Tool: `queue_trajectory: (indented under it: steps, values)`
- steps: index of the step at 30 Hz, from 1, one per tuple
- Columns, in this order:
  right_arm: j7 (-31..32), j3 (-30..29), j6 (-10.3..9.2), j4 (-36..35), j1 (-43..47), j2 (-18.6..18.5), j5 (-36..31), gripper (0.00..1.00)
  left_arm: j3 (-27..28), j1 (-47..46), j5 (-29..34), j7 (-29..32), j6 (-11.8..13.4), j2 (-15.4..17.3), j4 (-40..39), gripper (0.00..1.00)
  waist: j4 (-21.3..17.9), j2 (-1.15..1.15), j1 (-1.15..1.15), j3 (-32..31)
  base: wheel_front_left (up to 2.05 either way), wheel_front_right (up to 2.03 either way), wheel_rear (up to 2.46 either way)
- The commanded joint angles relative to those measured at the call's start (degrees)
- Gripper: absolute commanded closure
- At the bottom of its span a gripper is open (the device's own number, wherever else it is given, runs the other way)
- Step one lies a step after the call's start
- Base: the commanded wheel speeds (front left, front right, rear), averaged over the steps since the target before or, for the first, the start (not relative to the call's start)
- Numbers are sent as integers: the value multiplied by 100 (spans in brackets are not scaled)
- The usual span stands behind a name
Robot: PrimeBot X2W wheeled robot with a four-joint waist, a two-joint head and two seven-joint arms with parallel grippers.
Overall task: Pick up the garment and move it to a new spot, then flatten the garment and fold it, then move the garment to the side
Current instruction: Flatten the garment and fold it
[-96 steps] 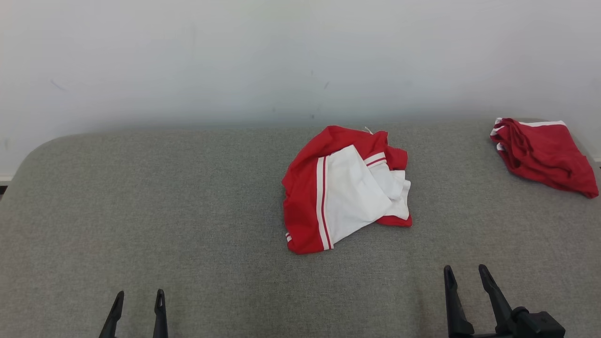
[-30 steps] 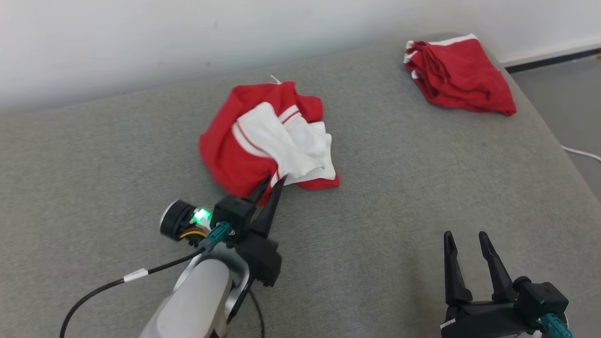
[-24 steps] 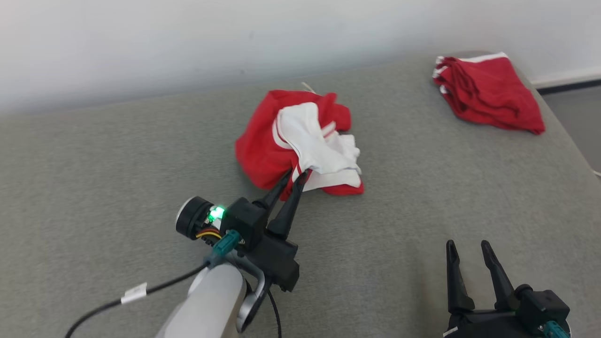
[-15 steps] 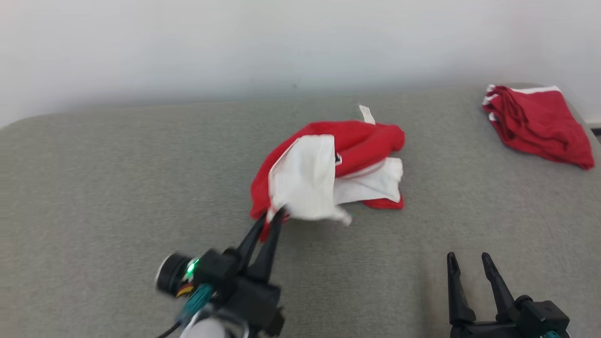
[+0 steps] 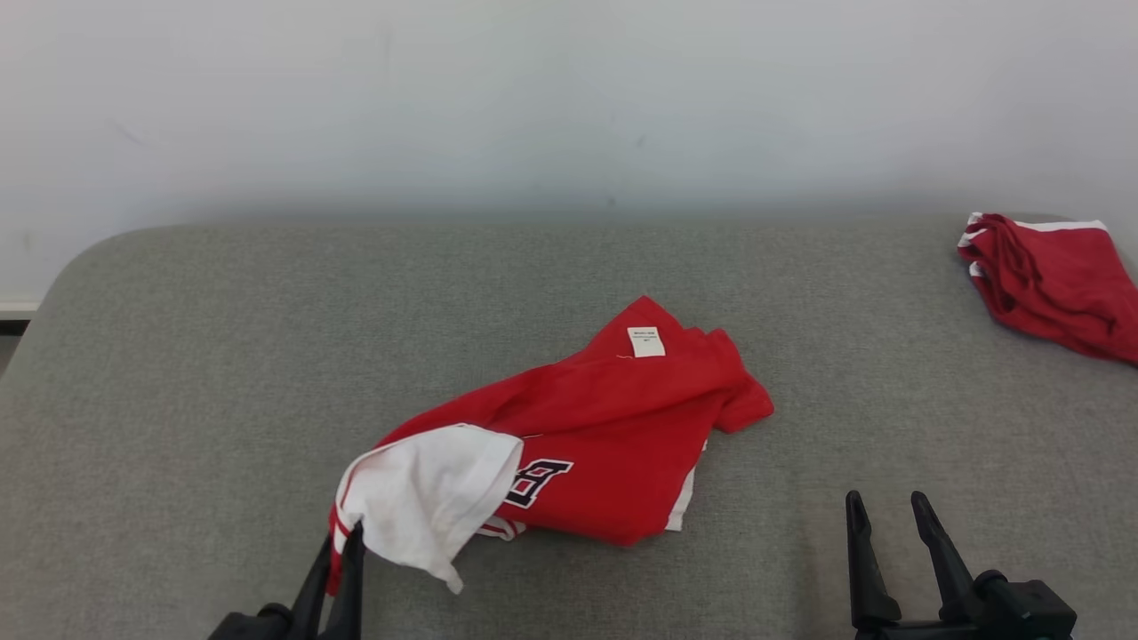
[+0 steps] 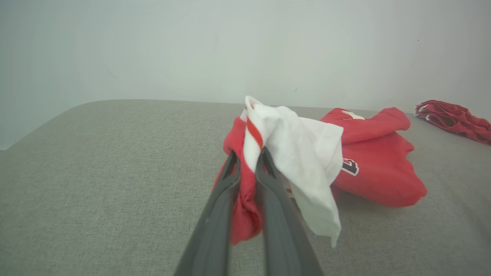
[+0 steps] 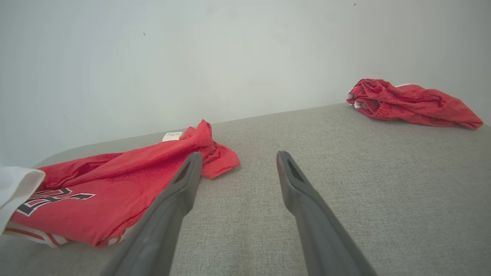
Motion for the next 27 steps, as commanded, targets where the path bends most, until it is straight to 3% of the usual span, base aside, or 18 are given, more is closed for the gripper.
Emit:
queue_trajectory:
  steps: [1,6,19,27]
  values:
    - [1,2,-15,10,48,-24,4,0,37,48,10,-19,39,31,-79,100,-59,0,1,2,0,0,0]
    - [1,8,-15,-1,-59,-34,32,0,140,-258,107,1,3,255,-204,100,-245,0,1,93,0,0,0]
    - [1,1,-15,3,-422,-36,59,0,142,-2401,371,472,-547,965,475,100,-926,0,1,703,0,0,0]
    - [1,-26,-15,40,-669,-7,86,0,47,-3674,433,533,-780,1236,1777,100,-1337,0,1,1101,0,0,0]
